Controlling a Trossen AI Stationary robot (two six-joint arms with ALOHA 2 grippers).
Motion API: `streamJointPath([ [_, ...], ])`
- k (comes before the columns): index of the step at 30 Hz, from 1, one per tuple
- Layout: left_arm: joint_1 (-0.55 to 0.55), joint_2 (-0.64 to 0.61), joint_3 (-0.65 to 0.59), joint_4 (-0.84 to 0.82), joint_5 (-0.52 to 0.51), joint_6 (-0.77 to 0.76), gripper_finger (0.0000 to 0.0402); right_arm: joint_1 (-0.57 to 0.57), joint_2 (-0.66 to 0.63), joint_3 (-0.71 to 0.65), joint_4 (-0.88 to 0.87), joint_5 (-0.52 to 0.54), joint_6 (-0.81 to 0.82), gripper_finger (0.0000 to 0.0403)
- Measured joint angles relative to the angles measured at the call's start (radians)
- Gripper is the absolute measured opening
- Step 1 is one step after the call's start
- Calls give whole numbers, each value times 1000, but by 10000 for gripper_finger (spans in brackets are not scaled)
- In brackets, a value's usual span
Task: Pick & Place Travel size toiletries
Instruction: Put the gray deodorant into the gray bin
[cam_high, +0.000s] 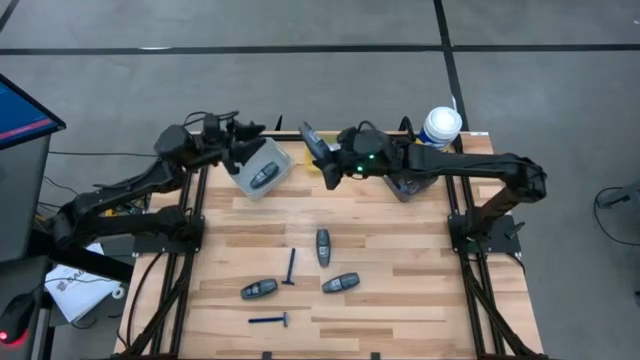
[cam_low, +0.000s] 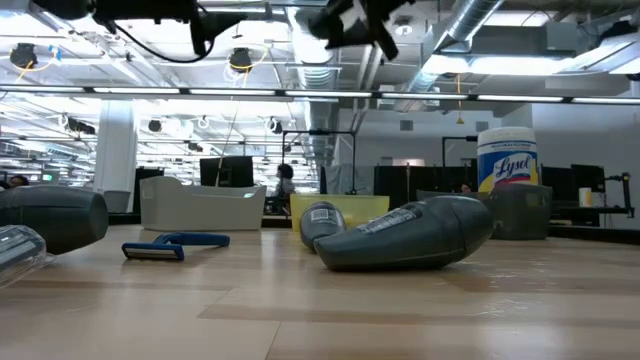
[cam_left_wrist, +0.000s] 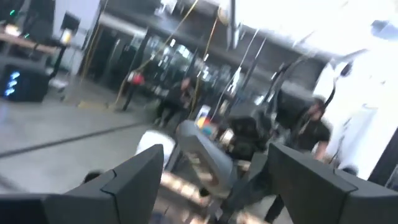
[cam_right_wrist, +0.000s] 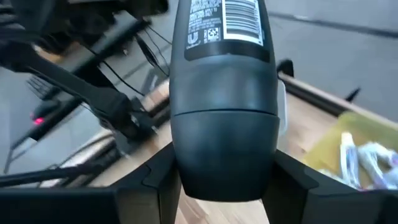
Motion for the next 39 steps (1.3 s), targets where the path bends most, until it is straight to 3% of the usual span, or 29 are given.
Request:
streamJointPath([
  [14, -39, 286, -19, 494, 78, -209, 286, 40, -9, 0, 117, -4, -109, 156],
  [22, -57, 380, -19, 589, 76, -225, 286, 29, -9, 0, 120, -4, -135, 154],
  [32, -91, 395, -18, 639, 3, -213, 286, 28, -9, 0, 121, -4, -151, 136],
  [39, -104, 434, 10, 643, -54, -201, 286, 29, -9, 0, 135, -31, -161, 94],
])
